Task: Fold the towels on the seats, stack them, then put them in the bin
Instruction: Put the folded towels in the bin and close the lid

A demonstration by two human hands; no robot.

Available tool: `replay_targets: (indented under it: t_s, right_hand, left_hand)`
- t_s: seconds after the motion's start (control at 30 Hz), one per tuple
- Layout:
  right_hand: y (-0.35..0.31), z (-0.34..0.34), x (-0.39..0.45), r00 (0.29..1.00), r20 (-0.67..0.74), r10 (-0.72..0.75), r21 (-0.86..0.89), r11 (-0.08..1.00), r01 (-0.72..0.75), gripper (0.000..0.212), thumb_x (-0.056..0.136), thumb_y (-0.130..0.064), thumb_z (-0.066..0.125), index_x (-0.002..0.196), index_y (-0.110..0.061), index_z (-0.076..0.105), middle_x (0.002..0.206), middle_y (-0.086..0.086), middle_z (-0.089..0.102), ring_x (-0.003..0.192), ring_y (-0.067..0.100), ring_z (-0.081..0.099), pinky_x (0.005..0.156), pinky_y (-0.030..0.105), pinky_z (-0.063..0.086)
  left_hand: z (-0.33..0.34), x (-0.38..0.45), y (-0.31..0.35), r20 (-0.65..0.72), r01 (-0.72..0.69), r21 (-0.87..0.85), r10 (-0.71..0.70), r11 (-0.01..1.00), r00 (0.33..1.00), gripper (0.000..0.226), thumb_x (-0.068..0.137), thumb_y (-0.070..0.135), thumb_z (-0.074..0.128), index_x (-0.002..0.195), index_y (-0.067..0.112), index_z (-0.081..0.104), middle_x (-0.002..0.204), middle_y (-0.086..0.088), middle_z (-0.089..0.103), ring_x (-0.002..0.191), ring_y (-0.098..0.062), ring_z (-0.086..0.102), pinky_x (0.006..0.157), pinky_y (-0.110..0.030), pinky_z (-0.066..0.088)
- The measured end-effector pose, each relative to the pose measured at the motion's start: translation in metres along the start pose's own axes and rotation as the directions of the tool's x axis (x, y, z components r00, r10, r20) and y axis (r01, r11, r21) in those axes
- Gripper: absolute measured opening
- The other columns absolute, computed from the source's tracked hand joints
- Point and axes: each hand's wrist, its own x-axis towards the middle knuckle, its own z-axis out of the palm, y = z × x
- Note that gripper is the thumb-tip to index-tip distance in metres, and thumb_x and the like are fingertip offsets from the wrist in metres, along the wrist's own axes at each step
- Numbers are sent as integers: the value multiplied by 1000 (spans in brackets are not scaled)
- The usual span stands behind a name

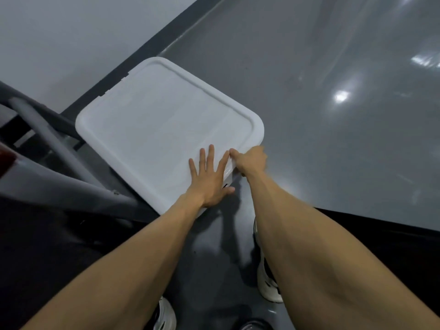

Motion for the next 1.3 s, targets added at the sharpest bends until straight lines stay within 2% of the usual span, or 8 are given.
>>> replay_targets:
  t_s: [0.23, 0.33, 0.47, 0.6, 0.77, 0.9, 1.13, 1.3]
  right_hand:
    - [-9, 1, 1, 1000, -18, -16, -54, 998, 15, 70, 88, -28, 73, 137, -1, 31, 136, 21, 49, 118, 39, 56, 80, 36, 44]
    - [-15, 6, -6, 999, -45, -20, -87, 996, 16, 85, 92, -23, 69, 151, -3, 12, 144, 20, 31, 117, 39, 54, 80, 36, 39]
    - [-14, 13, -12, 939, -168, -300, -407, 889, 211, 80, 91, -22, 68, 153, -13, 18, 157, 17, 12, 136, 35, 31, 106, 43, 33]
    - [-22, 21, -9, 863, 35, -504, -645, 648, 405, 48, 99, -26, 53, 143, -15, 39, 160, 14, 15, 151, 33, 4, 120, 53, 9]
    - [-31, 57, -1, 721, 297, -626, -607, 459, 649, 47, 104, -28, 41, 149, -21, 32, 164, 10, 12, 152, 30, 5, 123, 53, 5]
    - [-63, 97, 9, 621, 450, -641, -552, 347, 758, 52, 107, -35, 32, 157, -24, 22, 168, 5, 2, 154, 26, -7, 122, 55, -7]
    - [-138, 182, 38, 499, 585, -640, -543, 149, 826, 59, 107, -40, 30, 159, -26, 8, 168, 4, -6, 153, 31, -12, 110, 75, -12]
    - [-163, 224, 62, 458, 555, -694, -571, 83, 817, 67, 105, -48, 27, 160, -23, -3, 167, 5, -12, 153, 33, -15, 114, 71, -9]
  left_hand:
    - [-13, 0, -3, -49, -2, -133, -5, 991, 999, 76, 102, 41, 52, 160, 33, 4, 167, -8, -17, 153, -34, -19, 121, -57, -11]
    - [-18, -1, -8, -111, -26, -136, 11, 990, 994, 75, 99, 41, 58, 159, 33, 14, 168, -9, -4, 154, -33, -6, 124, -54, -1]
    - [-22, -2, -19, -228, -50, -185, 7, 981, 974, 70, 96, 47, 60, 155, 26, 29, 163, -5, 19, 147, -29, 16, 119, -42, 16]
    - [-25, 0, -36, -276, -50, -262, -25, 964, 961, 56, 99, 41, 55, 150, 24, 39, 160, -3, 24, 146, -25, 17, 117, -39, 16]
    - [-45, 21, -83, -239, 189, -316, -270, 930, 933, 62, 103, 20, 48, 158, 16, 20, 167, -10, 8, 153, -29, 6, 125, -42, 9]
    - [-82, 53, -134, -219, 300, -289, -368, 909, 904, 58, 101, 20, 48, 155, 15, 26, 161, -11, 21, 145, -32, 24, 119, -42, 25]
    - [-127, 120, -204, -289, 480, -382, -595, 790, 750, 47, 98, 18, 52, 142, 13, 39, 146, -11, 33, 135, -32, 33, 109, -45, 38]
    - [-140, 162, -249, -393, 522, -404, -658, 751, 642, 46, 98, 18, 52, 142, 13, 41, 150, -12, 34, 137, -32, 33, 112, -46, 35]
